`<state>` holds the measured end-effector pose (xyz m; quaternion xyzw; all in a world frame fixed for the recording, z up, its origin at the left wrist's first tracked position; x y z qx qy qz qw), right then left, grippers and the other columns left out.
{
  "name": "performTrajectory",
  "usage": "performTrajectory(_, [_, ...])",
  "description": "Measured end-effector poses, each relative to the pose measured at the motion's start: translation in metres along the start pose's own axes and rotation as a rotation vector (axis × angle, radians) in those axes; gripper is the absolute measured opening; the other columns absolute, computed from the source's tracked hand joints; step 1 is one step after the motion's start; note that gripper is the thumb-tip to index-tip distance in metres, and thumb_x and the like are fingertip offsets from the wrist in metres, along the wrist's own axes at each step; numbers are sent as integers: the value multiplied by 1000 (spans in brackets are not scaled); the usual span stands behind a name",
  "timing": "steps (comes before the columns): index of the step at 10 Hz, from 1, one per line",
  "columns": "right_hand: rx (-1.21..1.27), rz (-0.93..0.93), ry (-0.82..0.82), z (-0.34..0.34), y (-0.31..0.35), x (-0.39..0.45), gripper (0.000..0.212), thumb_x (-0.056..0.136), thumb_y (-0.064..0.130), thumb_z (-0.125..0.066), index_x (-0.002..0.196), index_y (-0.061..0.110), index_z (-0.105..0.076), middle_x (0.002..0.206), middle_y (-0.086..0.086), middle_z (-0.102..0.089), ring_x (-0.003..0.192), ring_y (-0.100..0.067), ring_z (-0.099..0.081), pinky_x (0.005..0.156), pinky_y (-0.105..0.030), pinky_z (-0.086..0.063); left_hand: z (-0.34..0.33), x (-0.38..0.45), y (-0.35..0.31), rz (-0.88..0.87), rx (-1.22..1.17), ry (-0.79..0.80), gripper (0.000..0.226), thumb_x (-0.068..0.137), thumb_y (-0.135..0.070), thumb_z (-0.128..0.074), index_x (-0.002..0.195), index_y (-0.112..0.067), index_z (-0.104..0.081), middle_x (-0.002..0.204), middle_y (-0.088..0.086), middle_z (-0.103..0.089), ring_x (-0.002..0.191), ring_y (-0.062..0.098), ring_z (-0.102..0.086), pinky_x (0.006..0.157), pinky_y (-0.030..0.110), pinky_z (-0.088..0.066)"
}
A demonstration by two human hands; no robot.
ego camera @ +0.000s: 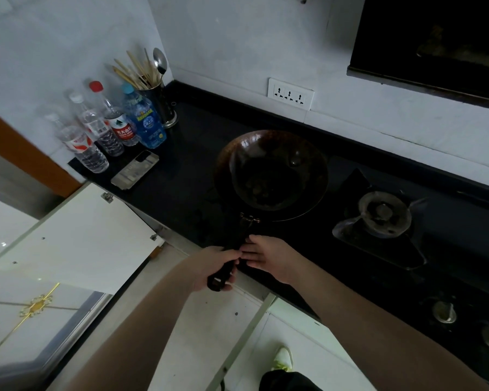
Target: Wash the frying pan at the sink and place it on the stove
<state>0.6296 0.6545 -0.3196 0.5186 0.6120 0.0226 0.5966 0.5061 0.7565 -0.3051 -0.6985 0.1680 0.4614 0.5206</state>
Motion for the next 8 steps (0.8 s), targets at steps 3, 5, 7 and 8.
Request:
performTrajectory(3, [-538,231,-121,29,-18,-52,27,97,36,-48,118,25,-60,102,11,-69,79,-4,-70,80,-26,-55,0,-12,6,-299,672,-452,36,92,-52,-54,112,-23,-50,85,-1,-65,71,14,-65,58,25,-52])
performTrajectory(5, [-815,385,-227,40,-37,-88,48,91,49,-51,136,35,-39,109,24,-57,93,9,-58,73,-11,-44,-5,-23,23,-438,836,-556,48,95,-47,-51,133,-20,-43,100,-6,-61,81,11,-60,67,27,-50])
performTrajectory(7, [-1020,381,-400,49,-53,-113,48,97,49,-41,139,26,-43,125,10,-60,111,-9,-58,88,-24,-45,2,-40,50,-548,863,-639,43,96,-48,-43,128,-20,-49,112,2,-61,94,18,-61,76,35,-54])
performTrajectory(8, [-1150,485,-502,40,-62,-123,42,100,46,-30,123,22,-56,115,5,-66,102,-14,-63,83,-29,-51,4,-51,67,-695,1086,-831,51,97,-48,-35,138,-20,-49,132,2,-58,122,24,-51,101,43,-44])
Point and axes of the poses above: each hand's wrist, its own x-axis towards the middle knuckle, its own z-axis out of the back of the hand, y = z × x, the point moved 2 cm from there along x, towards the middle knuckle
